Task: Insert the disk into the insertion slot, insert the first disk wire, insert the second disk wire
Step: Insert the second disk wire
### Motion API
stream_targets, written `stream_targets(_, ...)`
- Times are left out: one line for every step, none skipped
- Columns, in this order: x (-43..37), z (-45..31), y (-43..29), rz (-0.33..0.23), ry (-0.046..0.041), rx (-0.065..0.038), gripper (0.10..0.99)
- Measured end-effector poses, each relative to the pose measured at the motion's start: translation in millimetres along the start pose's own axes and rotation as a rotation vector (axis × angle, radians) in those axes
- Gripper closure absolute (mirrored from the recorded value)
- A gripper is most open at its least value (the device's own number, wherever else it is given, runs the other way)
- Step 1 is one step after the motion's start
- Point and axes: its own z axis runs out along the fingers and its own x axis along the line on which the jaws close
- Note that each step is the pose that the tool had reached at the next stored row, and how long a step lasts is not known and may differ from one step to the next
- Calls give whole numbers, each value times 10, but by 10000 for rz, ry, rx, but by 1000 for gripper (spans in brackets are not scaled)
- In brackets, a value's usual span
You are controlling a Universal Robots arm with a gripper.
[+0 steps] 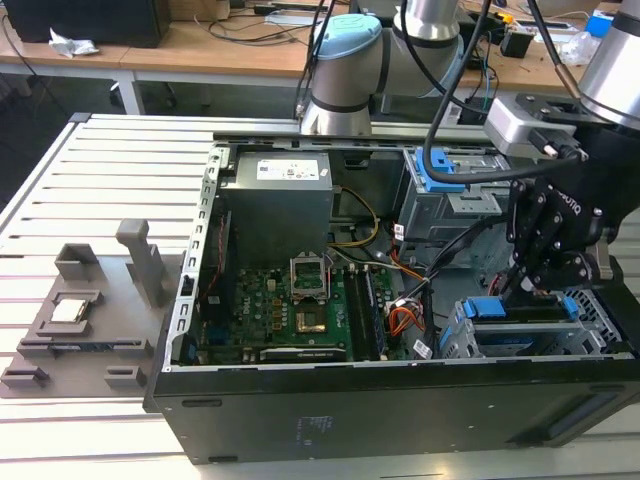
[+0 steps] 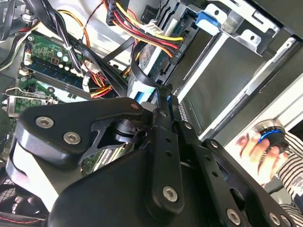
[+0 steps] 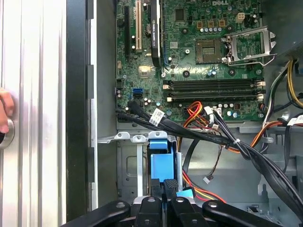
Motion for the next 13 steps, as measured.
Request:
stream_targets(2,2,-2,-9,-146,-2,941)
stream_targets(5,4,-3,-18,-291,-4,941)
stream_targets(13,9,-10,-32,-476,-7,941)
stream_targets(18,14,-18,-35,-526,-10,941)
stream_targets(24,18,-30,-35,-535,-14,941)
stream_targets(26,23,-56,-36,-537,-21,941)
stream_targets(27,26,-81,-36,-535,-26,941)
stream_targets(26,28,-111,-37,-534,-32,941)
stream_targets(25,31,-140,-37,-535,-37,941)
stream_targets(24,34,-152,-38,-535,-38,941)
stream_targets(24,39,-157,-37,-533,-39,941)
stream_targets(23,45,-159,-35,-534,-39,941)
stream_targets(23,49,-160,-36,-534,-39,941)
